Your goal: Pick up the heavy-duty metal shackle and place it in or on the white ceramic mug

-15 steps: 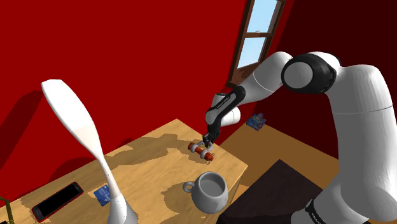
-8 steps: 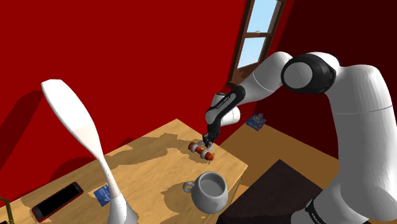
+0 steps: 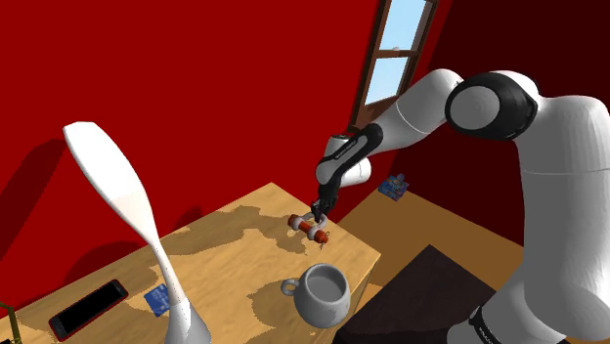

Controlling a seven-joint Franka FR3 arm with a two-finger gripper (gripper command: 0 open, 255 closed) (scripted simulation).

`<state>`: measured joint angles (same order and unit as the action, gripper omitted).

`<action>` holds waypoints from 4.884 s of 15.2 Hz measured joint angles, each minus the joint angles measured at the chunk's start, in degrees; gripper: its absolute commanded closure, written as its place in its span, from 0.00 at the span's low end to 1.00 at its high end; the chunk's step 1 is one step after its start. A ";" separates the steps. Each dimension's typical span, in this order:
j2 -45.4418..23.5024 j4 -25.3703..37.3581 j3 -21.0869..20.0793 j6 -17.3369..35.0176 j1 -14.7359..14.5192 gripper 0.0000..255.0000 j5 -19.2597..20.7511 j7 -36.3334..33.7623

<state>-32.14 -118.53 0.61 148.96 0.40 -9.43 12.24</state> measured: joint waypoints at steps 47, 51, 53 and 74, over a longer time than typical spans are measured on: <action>38.70 -34.00 -9.73 -2.84 -13.64 1.00 -0.91 -22.75; 35.77 -34.95 -9.86 1.00 -13.74 1.00 -1.17 -22.47; 34.28 -34.97 -10.02 2.55 -13.86 1.00 -1.19 -22.60; 34.19 -34.98 -9.90 2.80 -13.79 0.00 -1.19 -22.39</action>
<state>2.05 -153.51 -9.29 151.76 -13.39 -10.63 -10.16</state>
